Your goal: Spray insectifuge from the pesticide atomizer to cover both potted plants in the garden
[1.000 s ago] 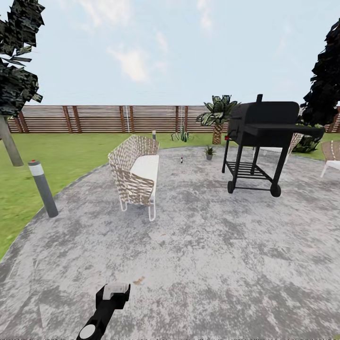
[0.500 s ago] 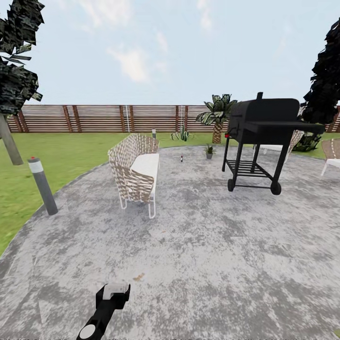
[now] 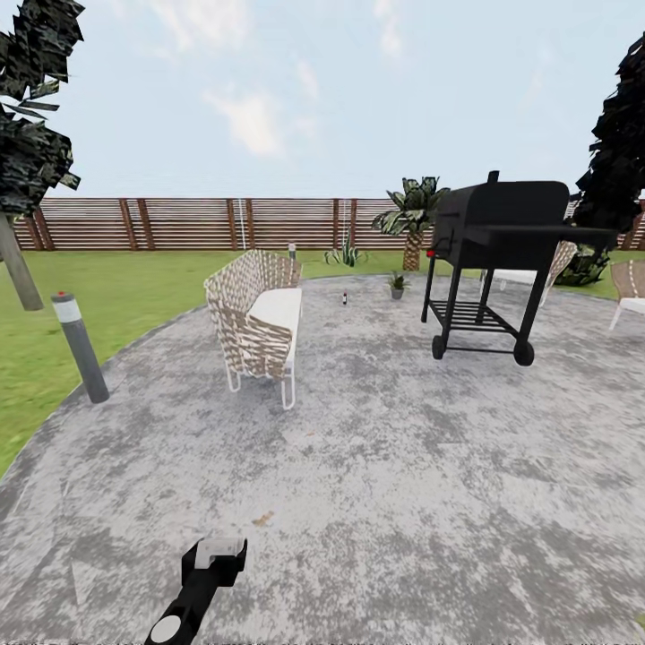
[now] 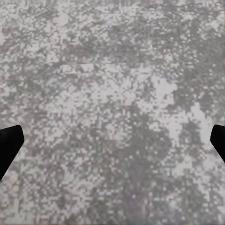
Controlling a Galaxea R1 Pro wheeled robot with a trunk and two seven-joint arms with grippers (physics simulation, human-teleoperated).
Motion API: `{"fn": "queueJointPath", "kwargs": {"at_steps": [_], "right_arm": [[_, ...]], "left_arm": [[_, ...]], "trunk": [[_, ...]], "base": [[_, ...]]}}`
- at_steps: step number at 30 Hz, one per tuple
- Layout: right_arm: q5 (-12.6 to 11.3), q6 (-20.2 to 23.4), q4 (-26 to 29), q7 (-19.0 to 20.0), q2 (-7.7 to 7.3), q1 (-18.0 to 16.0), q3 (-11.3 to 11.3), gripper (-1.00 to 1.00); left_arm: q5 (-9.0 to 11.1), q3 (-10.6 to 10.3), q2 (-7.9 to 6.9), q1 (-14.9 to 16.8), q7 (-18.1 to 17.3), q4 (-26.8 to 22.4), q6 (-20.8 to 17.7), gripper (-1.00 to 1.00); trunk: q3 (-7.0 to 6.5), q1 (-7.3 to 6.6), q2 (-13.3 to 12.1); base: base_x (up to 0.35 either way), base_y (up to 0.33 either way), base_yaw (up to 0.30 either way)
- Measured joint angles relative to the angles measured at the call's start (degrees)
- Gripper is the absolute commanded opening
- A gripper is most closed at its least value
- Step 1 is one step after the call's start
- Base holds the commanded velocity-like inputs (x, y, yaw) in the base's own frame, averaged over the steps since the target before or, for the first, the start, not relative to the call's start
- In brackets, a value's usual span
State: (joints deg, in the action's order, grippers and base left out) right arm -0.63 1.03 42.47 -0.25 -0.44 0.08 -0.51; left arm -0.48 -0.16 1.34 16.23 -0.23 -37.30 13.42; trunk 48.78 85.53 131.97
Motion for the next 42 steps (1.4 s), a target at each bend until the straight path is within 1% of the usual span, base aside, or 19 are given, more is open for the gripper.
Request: {"fn": "queueJointPath", "kwargs": {"at_steps": [8, 16, 20, 32, 42], "right_arm": [[-0.03, -0.01, -0.01, 0.01, 0.0, 0.0, 0.0, 1.0], [0.0, 0.0, -0.01, 0.01, 0.0, 0.0, 0.0, 1.0], [-0.08, 0.0, 0.01, 0.01, 0.0, 0.0, 0.0, 1.0], [-0.16, 0.0, 0.37, -0.13, 0.04, 0.0, -0.18, 1.0], [0.13, 0.0, 0.33, 0.0, 0.1, 0.0, 0.07, 1.0]], "left_arm": [[0.0, 0.01, 0.04, 0.0, 0.06, 0.0, 0.03, 1.0], [0.0, 0.01, 0.02, 0.0, 0.04, 0.0, 0.02, 1.0], [0.0, 0.0, 0.06, 0.0, 0.03, 0.0, 0.03, 1.0], [0.25, 0.13, 0.01, 0.0, 0.12, -0.07, -0.04, 1.0], [0.38, 0.16, 0.06, 0.0, 0.15, -0.05, -0.08, 1.0]], "trunk": [[1.44, 1.76, 3.21], [1.44, 1.76, 3.22], [2.15, 2.64, 4.81], [2.16, 2.64, 4.83], [2.16, 2.64, 4.83]], "base": [[0.0, 0.0, 0.0], [0.0, 0.0, 0.0], [0.0, 0.0, 0.0], [0.011, 0.01, 0.0], [0.088, 0.268, 0.0]]}}
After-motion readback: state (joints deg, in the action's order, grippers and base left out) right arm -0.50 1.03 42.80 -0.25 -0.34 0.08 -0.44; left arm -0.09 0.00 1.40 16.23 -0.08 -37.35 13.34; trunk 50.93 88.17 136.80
